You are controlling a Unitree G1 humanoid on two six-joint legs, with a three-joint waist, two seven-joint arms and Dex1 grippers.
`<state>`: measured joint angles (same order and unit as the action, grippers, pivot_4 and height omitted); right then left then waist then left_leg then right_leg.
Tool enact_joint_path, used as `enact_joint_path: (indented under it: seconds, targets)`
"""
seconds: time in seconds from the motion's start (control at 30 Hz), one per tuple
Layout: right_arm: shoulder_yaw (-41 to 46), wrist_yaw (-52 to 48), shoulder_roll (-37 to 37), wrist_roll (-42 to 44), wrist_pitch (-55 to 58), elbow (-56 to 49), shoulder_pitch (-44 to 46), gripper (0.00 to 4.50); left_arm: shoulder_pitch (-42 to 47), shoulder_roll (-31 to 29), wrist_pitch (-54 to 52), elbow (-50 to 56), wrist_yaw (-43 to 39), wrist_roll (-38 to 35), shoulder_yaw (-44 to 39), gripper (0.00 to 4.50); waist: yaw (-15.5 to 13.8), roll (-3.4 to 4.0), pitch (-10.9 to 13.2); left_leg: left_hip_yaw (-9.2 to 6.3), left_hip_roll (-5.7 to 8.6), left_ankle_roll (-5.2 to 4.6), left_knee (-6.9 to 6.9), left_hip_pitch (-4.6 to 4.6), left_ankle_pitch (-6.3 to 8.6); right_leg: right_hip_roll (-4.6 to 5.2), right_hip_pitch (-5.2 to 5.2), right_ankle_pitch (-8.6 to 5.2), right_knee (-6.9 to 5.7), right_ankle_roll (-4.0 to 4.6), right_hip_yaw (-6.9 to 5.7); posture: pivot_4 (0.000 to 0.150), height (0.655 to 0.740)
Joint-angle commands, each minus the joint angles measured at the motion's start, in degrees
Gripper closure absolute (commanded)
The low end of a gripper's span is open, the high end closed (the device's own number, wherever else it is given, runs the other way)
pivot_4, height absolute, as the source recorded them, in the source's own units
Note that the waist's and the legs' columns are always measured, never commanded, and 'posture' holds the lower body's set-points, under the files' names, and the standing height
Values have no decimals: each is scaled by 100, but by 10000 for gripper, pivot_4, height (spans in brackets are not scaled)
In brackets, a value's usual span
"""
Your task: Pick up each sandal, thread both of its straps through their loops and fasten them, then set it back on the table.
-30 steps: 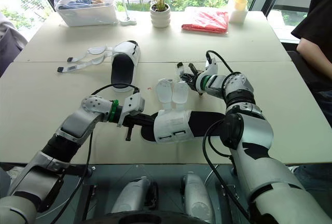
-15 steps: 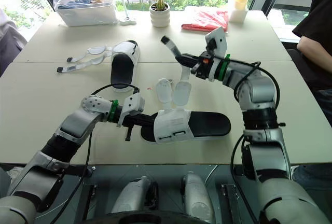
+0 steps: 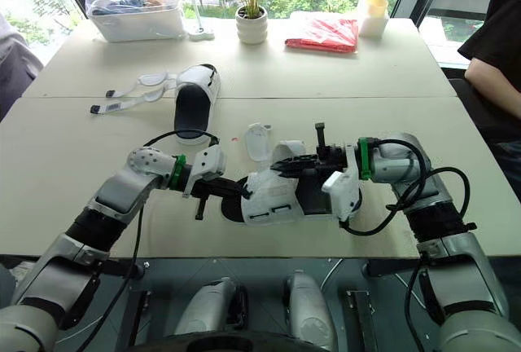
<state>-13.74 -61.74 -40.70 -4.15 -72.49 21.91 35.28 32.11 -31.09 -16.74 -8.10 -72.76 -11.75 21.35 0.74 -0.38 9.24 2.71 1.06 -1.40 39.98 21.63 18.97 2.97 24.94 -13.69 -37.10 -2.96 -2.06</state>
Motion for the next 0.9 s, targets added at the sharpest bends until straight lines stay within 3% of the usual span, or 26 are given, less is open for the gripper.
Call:
enact_joint_path:
  seconds: [0.03, 0.17, 0.27, 0.5, 0.53, 0.7, 0.83, 0.9]
  targets:
    - [-31, 329, -22, -786, -1314, 701, 490, 44630, -6, -34, -55, -110, -7, 179, 57, 45000, 0, -3, 6, 0, 0, 0, -1, -8, 0, 0, -8, -1, 0, 1, 0, 1500, 7241]
    - [77, 816, 143, -1654, -1676, 1470, 1000, 44630, -9, -18, -80, -88, 2, 170, 53, 45000, 0, -3, 7, 0, -1, 0, -1, -15, 0, 0, -15, -2, 0, 2, 0, 1500, 7241]
    - [54, 1164, 153, -2128, -1856, 1761, 1222, 36423, -1, -10, -106, -77, 5, 163, 48, 45000, -1, -3, 7, 1, -1, 6, 0, -15, -3, 0, -15, -2, -1, 3, 1, 1500, 7241]
    - [140, 1949, -149, -2560, -1590, 1476, 1402, 2704, 22, 13, -134, -75, -1, 147, 42, 45000, -10, -3, 7, 1, -1, 18, 0, -16, -10, 0, -17, -2, -2, 3, 1, 1500, 7241]
    - [154, 2031, -275, -2508, -1460, 1336, 1350, 536, 30, 19, -137, -76, -3, 150, 46, 45000, -13, -3, 7, 1, -1, 17, 1, -15, -10, 0, -17, -2, -1, 3, 1, 1500, 7241]
    - [78, 1948, -1275, -1489, -112, 45, 523, 536, 68, 39, -128, -116, -37, 147, 50, 45000, -37, -3, 7, -1, -1, 6, 1, -14, -3, 1, -18, -3, 1, 5, 1, 1500, 7241]
    - [310, 1700, -1957, -411, 1491, -1386, -435, 536, 90, 49, -109, -153, -73, 149, 56, 45000, -13, -1, 8, -1, -2, -1, 0, -14, 0, 2, -17, -3, 2, 5, 2, 1500, 7241]
    - [581, 1628, -2214, 545, 2873, -2332, -1107, 536, 113, 64, -85, -197, -94, 154, 60, 45000, -24, 0, 8, -1, -4, 0, 0, -19, 0, 3, -19, -3, 1, 5, 2, 1500, 7241]
